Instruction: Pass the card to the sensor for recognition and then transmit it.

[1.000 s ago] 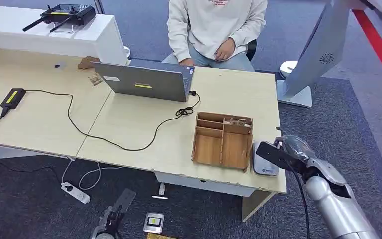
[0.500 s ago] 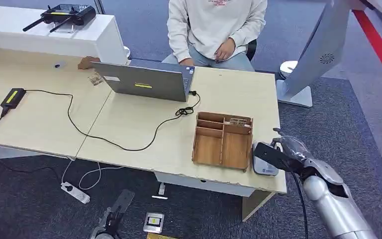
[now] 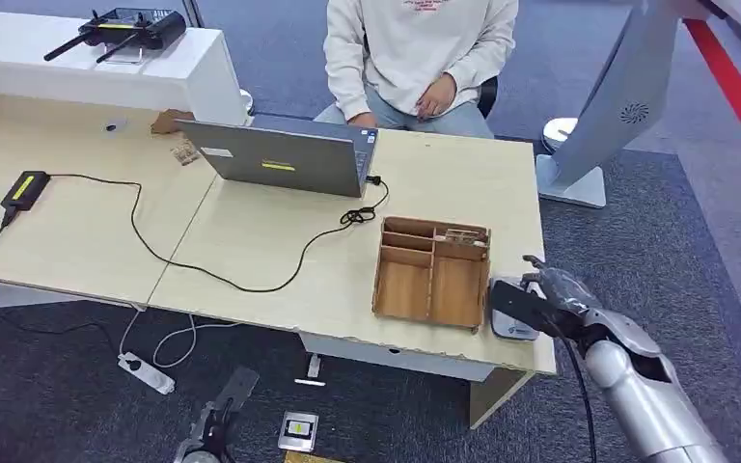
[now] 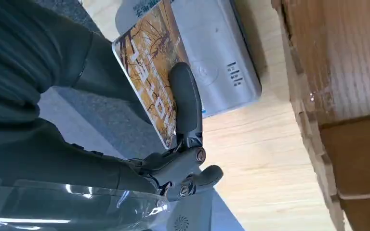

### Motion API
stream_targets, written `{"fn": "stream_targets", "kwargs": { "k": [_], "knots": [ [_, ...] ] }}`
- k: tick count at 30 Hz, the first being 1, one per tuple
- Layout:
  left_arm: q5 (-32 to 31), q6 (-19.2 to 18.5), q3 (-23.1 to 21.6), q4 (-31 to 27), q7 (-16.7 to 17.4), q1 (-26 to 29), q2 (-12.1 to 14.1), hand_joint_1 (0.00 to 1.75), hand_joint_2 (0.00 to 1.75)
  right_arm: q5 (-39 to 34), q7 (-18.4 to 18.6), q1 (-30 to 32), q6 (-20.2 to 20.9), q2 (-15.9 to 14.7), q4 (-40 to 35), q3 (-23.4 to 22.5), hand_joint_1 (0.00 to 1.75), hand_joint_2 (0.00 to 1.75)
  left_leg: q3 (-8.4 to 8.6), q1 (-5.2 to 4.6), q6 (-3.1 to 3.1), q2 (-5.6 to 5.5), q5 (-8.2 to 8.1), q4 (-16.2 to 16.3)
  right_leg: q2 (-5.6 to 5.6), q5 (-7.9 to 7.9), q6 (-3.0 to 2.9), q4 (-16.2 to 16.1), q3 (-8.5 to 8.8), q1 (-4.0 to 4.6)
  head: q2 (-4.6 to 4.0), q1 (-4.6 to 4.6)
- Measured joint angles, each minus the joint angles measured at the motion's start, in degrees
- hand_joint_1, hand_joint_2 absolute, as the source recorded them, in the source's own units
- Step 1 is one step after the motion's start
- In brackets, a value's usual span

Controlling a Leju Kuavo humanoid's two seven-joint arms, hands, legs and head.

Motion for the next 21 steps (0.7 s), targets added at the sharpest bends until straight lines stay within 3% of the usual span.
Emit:
{"fn": "stream_targets", "kwargs": {
  "k": [7,21],
  "knots": [
    [0.0,-0.24,1.18,0.0,0.7,0.34,0.0,0.0,0.0,-0.52,0.0,-0.64,1.9,0.28,1.01,0.63,1.75,1.75,0.0,0.0,0.0,0.0,0.0,0.0,0.0,0.0,0.0,0.0,0.0,0.0,0.0,-0.02],
    [-2.19,-0.07,2.36,0.0,1.94,0.73,-0.02,0.0,0.0,-0.94,0.0,-1.09,1.66,0.42,1.77,1.0,1.75,1.75,0.04,0.0,0.0,0.01,0.0,0.0,0.0,0.0,0.0,0.0,0.0,0.0,0.0,-0.02]
  ]
}}
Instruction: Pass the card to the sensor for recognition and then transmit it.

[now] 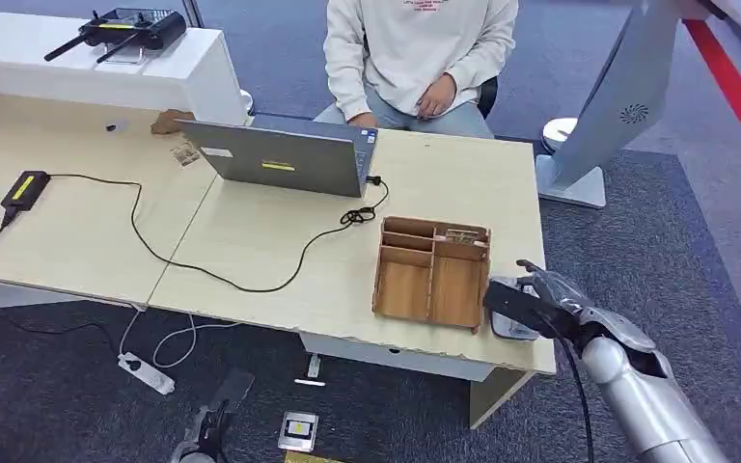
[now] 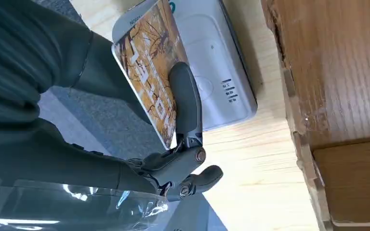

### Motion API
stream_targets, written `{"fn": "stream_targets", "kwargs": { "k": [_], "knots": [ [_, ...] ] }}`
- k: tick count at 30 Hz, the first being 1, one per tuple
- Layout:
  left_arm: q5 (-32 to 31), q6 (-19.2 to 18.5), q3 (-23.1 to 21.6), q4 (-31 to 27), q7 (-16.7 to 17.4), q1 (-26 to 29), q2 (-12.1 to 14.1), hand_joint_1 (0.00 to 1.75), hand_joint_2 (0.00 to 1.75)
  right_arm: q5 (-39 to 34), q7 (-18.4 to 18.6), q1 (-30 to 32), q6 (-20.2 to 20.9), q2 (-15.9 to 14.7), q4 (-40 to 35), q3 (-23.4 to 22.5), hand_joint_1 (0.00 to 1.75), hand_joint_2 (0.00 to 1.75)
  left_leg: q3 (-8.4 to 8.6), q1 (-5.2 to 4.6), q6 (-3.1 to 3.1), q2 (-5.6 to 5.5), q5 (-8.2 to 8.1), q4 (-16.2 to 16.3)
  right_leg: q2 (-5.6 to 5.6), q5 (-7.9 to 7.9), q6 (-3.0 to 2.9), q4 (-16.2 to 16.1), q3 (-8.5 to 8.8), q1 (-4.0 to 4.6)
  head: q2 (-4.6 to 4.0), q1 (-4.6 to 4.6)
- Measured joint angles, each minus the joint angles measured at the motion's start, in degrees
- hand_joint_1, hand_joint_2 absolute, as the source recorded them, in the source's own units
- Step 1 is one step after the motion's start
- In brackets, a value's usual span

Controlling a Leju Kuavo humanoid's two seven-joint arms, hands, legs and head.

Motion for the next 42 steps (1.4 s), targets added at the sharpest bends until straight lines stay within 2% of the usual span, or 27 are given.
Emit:
{"fn": "stream_targets", "kwargs": {
  "k": [10,26,36,42],
  "knots": [
    [-1.18,-0.02,0.07,-0.04,0.02,0.04,-0.04,0.0,0.0,-0.2,0.02,-0.37,-1.4,-0.66,-0.02,-0.57,1.75,1.75,-0.01,-0.01,0.0,-0.01,0.0,0.0,0.0,0.0,0.0,0.0,0.01,-0.01,0.0,0.0],
    [-3.13,0.81,-0.02,-1.25,-0.39,0.38,-0.11,0.0,0.0,0.55,-1.53,-7.18,-6.19,-3.43,-1.2,-5.73,1.75,1.75,0.0,-0.01,0.01,0.0,0.01,0.0,0.0,0.01,0.0,0.0,0.01,-0.01,0.0,0.02],
    [-5.86,1.51,-0.18,-1.18,-3.48,-0.75,-0.63,0.0,0.0,-1.09,-2.49,-9.34,-8.39,-5.73,-6.86,-9.42,1.75,1.75,-0.01,-0.02,0.01,0.0,0.01,0.01,0.01,0.01,0.01,0.0,0.0,-0.02,0.0,0.0],
    [-5.49,-0.31,-0.28,-0.83,-4.48,-1.58,-0.94,0.0,0.0,1.03,-5.5,-12.73,-9.48,-4.88,-6.58,-9.51,1.75,1.75,-0.02,-0.01,0.0,-0.01,0.02,0.0,0.01,0.02,0.0,0.03,0.01,-0.02,0.0,0.0]
  ]
}}
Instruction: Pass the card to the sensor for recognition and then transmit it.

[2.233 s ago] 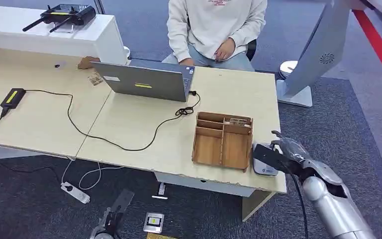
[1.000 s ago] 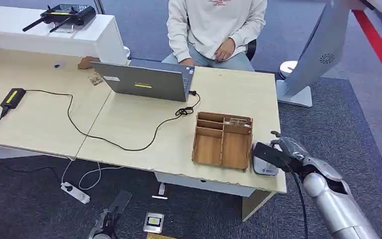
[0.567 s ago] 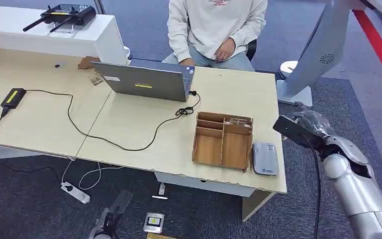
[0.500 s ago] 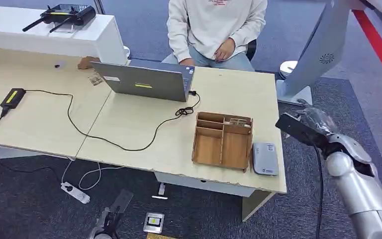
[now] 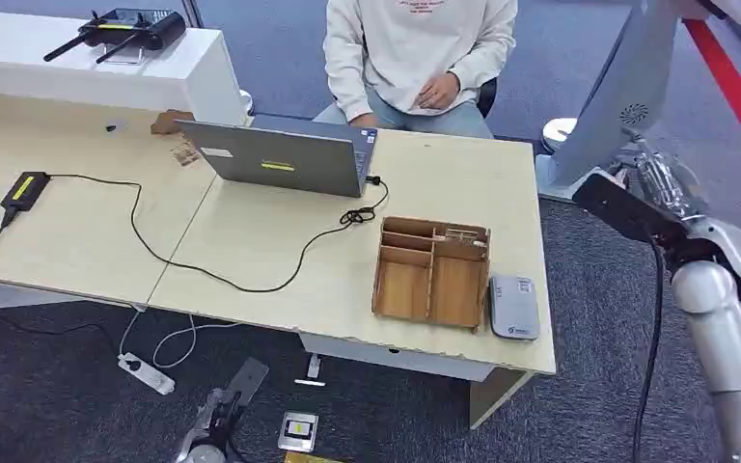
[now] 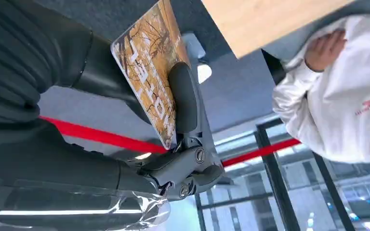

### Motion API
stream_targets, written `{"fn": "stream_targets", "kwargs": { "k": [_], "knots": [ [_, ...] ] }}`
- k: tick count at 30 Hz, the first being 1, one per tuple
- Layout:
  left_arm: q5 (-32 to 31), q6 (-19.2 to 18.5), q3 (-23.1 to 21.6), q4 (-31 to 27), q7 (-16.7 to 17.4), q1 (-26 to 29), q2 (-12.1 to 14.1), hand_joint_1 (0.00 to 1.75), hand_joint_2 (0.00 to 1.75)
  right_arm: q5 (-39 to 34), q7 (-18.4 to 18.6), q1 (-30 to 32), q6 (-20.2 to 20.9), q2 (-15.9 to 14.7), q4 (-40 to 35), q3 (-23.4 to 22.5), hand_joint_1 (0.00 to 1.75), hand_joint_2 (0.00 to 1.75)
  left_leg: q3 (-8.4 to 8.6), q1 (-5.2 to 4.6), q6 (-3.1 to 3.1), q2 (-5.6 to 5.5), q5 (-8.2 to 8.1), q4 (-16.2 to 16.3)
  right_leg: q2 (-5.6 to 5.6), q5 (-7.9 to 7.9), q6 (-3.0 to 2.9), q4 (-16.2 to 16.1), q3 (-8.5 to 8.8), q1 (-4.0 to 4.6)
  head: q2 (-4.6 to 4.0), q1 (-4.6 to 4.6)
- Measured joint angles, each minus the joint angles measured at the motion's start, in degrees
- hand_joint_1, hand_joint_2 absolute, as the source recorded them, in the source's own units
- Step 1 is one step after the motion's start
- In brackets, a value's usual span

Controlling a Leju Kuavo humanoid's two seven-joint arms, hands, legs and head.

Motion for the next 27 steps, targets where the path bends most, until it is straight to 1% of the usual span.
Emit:
{"fn": "stream_targets", "kwargs": {
  "k": [2,5,6,9,12,17,20,24,27],
  "knots": [
    [0.13,-0.31,-0.07,0.15,-0.2,-0.27,-0.04,0.0,0.0,0.99,-2.02,-1.6,-0.99,0.94,1.3,0.18,1.75,1.75,-0.02,0.01,-0.01,0.0,0.01,0.0,0.0,0.0,0.0,0.03,0.0,0.0,0.0,0.02],
    [0.98,-0.66,-0.15,0.37,-1.18,-0.7,-0.07,0.0,0.0,2.31,-6.58,-5.45,-3.52,4.11,6.42,0.7,1.75,1.75,-0.05,0.0,-0.03,0.02,0.02,0.0,0.0,0.01,-0.01,0.1,-0.03,0.0,0.0,-0.02],
    [1.51,-0.72,-0.17,0.44,-1.73,-0.81,-0.07,0.0,0.0,2.69,-8.12,-7.56,-4.27,5.67,8.71,1.07,1.75,1.75,-0.05,0.0,-0.04,0.01,0.03,0.0,0.0,0.01,-0.01,0.14,-0.05,0.0,0.0,0.02],
    [3.84,-0.81,-0.22,0.5,-3.08,-0.77,-0.07,0.0,0.0,3.5,-10.73,-12.54,-4.4,10.4,14.67,2.79,1.75,1.75,-0.05,0.03,-0.05,0.01,0.04,0.0,0.0,0.0,-0.03,0.17,-0.07,0.0,0.0,-0.02],
    [5.77,-0.83,-0.35,0.48,-3.37,-0.38,-0.07,0.0,0.0,3.59,-12.53,-16.45,-2.58,15.29,19.35,4.48,1.75,1.75,-0.06,0.11,-0.06,0.01,0.05,0.0,-0.01,-0.01,-0.04,0.19,-0.07,0.02,0.0,0.0],
    [7.23,-0.46,-1.11,0.29,-3.56,-0.02,-0.09,0.0,0.0,3.5,-14.19,-19.68,0.61,22.62,25.57,6.93,1.75,1.75,-0.07,0.16,-0.07,0.0,0.05,0.0,-0.03,-0.03,-0.05,0.18,-0.08,0.11,0.0,0.0],
    [7.52,0.17,-1.44,0.07,-3.85,-0.01,-0.09,0.0,0.0,3.48,-14.76,-20.34,2.08,25.75,27.98,8.24,1.75,1.75,-0.08,0.15,-0.07,0.0,0.04,0.0,-0.03,-0.03,-0.04,0.16,-0.08,0.13,0.0,0.0],
    [7.5,1.07,-1.75,-0.41,-4.44,0.11,-0.09,0.0,0.0,3.5,-14.78,-20.39,3.06,29.21,30.34,9.77,1.75,1.75,-0.07,0.12,-0.07,0.01,0.04,0.0,-0.02,-0.02,-0.04,0.14,-0.08,0.11,0.0,0.0],
    [7.58,1.31,-1.99,-1.03,-4.77,0.46,-0.09,0.0,0.0,3.21,-14.76,-20.38,3.32,30.93,31.72,10.69,1.75,1.75,-0.07,0.11,-0.06,0.0,0.05,0.0,-0.06,-0.02,-0.04,0.13,-0.07,0.11,0.0,0.02]
  ]
}}
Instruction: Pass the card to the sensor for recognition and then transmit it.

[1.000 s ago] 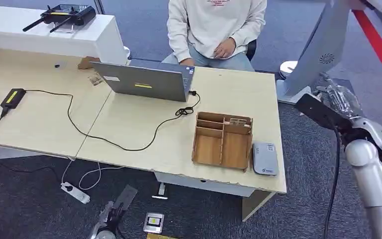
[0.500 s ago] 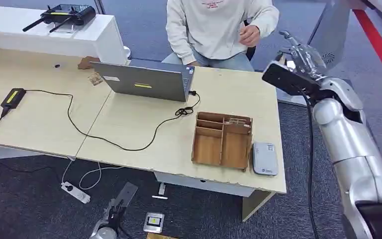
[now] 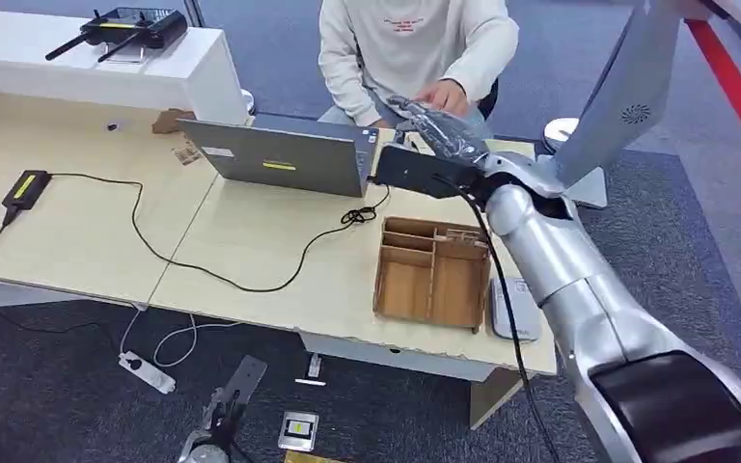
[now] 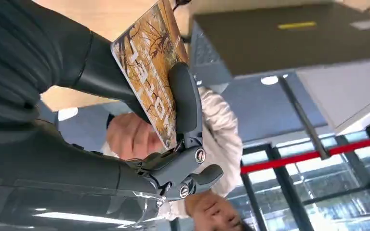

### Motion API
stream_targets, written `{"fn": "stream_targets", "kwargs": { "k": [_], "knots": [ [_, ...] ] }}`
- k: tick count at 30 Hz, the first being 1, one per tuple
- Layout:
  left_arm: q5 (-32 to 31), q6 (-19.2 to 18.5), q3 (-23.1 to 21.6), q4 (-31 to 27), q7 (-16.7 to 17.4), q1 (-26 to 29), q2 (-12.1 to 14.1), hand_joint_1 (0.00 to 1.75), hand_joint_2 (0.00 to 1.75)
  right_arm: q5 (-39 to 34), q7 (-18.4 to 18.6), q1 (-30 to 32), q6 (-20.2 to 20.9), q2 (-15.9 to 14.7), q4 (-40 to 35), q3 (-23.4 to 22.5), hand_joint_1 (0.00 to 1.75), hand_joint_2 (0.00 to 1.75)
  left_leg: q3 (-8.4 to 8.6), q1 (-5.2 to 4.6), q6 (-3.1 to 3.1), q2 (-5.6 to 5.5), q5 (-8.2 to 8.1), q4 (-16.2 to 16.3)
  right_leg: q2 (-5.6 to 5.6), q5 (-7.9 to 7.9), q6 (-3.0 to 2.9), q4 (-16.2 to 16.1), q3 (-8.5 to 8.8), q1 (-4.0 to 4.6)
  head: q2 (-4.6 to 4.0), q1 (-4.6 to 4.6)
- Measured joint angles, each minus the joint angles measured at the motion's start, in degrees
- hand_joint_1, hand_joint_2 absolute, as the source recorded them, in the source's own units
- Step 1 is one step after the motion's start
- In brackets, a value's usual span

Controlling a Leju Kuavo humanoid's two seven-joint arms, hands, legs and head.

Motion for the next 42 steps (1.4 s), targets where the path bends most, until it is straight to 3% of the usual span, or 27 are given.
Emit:
{"fn": "stream_targets", "kwargs": {
  "k": [11,16,20,22,34,38,41,42],
  "knots": [
    [3.13,-0.2,-1.64,-2.69,0.26,2.06,2.18,0.0,0.0,-0.72,0.2,0.03,-0.17,2.45,3.6,1.79,1.75,1.75,0.01,0.02,-0.01,0.0,0.0,0.0,0.01,0.0,0.0,0.01,-0.02,0.0,0.0,-0.02],
    [5.51,-4.89,-3.41,-3.19,-1.11,1.36,5.93,0.0,0.0,0.2,2.36,-0.25,-1.53,3.12,4.83,2.66,1.75,1.75,0.02,0.11,-0.04,0.0,0.02,0.0,0.02,0.01,-0.02,0.02,-0.02,0.08,0.0,0.02],
    [6.95,-5.51,-4.17,-3.3,-2.08,0.82,8.39,0.0,0.0,0.85,4.92,-1.06,-3.89,3.17,5.75,2.93,1.75,1.75,0.03,0.1,-0.05,0.01,0.03,0.0,0.02,0.02,-0.02,0.03,-0.01,0.08,0.0,0.0],
    [7.26,-5.01,-4.85,-4.19,-0.64,0.92,9.25,0.0,0.0,1.18,6.27,-1.69,-4.28,3.14,6.18,2.95,1.75,1.75,0.02,0.09,-0.05,0.0,0.03,0.0,0.02,0.02,-0.02,0.02,-0.01,0.08,0.0,0.02],
    [10.05,-5.66,-8.2,-5.86,-2.45,0.31,11.8,0.0,0.0,2.27,6.84,-3.96,-4.46,2.55,8.19,2.99,1.75,1.75,0.03,0.06,-0.04,0.0,0.03,0.0,0.02,0.02,-0.02,0.01,-0.01,0.06,0.0,0.0],
    [10.4,-5.92,-9.02,-7.32,-0.98,0.09,12.81,0.0,0.0,2.58,7.23,-4.03,-3.37,2.88,8.26,3.02,1.75,1.75,0.03,0.09,-0.05,0.0,0.03,0.0,0.02,0.02,-0.02,0.02,-0.02,0.07,0.0,0.0],
    [10.73,-6.3,-9.57,-7.89,-1.75,-0.08,13.4,0.0,0.0,2.75,7.15,-4.02,-3.02,2.95,8.28,3.04,1.75,1.75,0.02,0.09,-0.05,0.0,0.03,0.0,0.02,0.02,-0.02,0.02,-0.01,0.07,0.0,0.0],
    [10.8,-6.36,-9.72,-8.13,-1.92,-0.08,13.66,0.0,0.0,2.8,7.15,-4.02,-2.95,3.04,8.28,3.04,0.37,1.75,0.02,0.09,-0.05,0.0,0.03,0.0,0.02,0.02,-0.02,0.02,-0.02,0.07,0.0,0.02]
  ]
}}
